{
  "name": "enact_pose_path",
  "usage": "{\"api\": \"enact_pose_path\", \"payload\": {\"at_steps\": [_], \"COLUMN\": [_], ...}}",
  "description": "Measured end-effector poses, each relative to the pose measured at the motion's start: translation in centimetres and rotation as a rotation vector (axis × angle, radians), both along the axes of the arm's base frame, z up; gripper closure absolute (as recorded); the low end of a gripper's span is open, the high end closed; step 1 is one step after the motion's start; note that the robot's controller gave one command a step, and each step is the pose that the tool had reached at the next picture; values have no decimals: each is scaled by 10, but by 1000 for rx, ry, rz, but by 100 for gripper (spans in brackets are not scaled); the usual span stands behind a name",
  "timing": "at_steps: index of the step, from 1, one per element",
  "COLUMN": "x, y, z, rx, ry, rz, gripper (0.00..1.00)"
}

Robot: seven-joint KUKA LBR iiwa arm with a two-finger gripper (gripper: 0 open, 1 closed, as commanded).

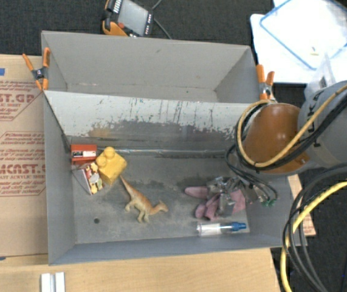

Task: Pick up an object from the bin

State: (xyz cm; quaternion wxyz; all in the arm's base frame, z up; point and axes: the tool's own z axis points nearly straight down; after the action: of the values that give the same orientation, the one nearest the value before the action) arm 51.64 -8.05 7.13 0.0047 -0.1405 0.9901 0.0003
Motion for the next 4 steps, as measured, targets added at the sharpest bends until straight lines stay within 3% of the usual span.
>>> {"api": "enact_pose_path", "payload": {"at_steps": [2, 3, 4], "x": [-1, 1, -16], "y": [1, 2, 9], "z": [2, 102, 198], "rx": [0, 1, 2], "ry": [-1, 2, 11], "rz": [0, 127, 45], "gripper": [100, 100, 100]}}
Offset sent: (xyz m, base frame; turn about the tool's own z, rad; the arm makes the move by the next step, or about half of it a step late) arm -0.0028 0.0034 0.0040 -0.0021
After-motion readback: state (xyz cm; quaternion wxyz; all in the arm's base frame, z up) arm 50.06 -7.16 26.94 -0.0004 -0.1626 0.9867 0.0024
